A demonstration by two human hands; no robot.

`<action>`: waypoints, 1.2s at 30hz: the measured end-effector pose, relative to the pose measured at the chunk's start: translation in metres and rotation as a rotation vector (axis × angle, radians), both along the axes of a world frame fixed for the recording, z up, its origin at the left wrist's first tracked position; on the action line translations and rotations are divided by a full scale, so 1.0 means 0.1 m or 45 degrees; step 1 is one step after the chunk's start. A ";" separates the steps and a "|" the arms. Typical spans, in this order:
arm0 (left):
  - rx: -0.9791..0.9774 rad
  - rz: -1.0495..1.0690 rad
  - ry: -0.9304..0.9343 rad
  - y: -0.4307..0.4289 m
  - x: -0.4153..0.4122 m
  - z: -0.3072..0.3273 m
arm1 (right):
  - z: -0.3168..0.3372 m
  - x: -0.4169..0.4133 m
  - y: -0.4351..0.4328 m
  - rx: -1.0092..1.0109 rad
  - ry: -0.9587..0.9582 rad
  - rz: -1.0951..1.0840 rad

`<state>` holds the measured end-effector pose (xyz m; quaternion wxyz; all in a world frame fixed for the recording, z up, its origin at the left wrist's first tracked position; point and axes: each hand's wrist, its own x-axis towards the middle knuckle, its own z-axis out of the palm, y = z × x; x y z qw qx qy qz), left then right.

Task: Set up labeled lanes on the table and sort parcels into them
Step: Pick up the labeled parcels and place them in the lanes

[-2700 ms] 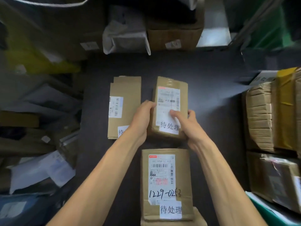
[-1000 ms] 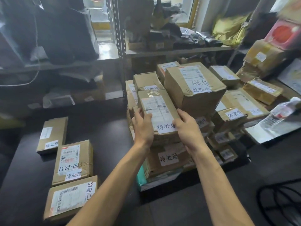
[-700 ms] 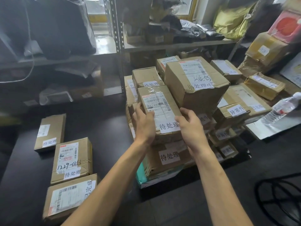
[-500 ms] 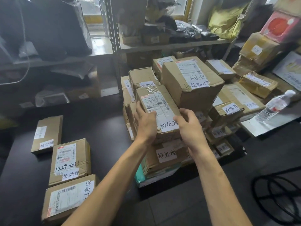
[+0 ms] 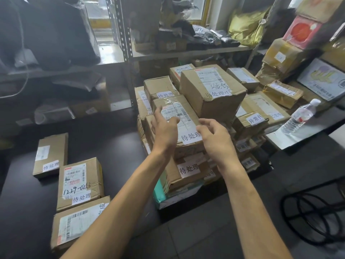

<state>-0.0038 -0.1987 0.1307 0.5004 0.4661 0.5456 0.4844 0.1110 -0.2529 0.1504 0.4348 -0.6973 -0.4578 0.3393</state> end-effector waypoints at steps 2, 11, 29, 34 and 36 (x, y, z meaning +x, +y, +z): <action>0.026 -0.001 0.005 -0.03 -0.09 0.03 | 0.05 -0.10 0.00 0.078 -0.135 0.025; 0.227 0.000 0.147 0.14 -1.12 -0.18 | -0.10 -1.27 0.48 0.178 -0.002 0.389; -0.389 0.191 0.607 0.62 -3.71 -2.54 | -2.76 -3.25 1.22 -1.021 0.141 0.460; -0.665 0.295 0.295 0.63 -3.79 -2.73 | -2.78 -3.23 1.22 -1.010 0.381 0.392; -0.700 0.319 0.118 0.62 -3.78 -2.67 | -2.74 -3.24 1.18 -0.985 0.582 0.370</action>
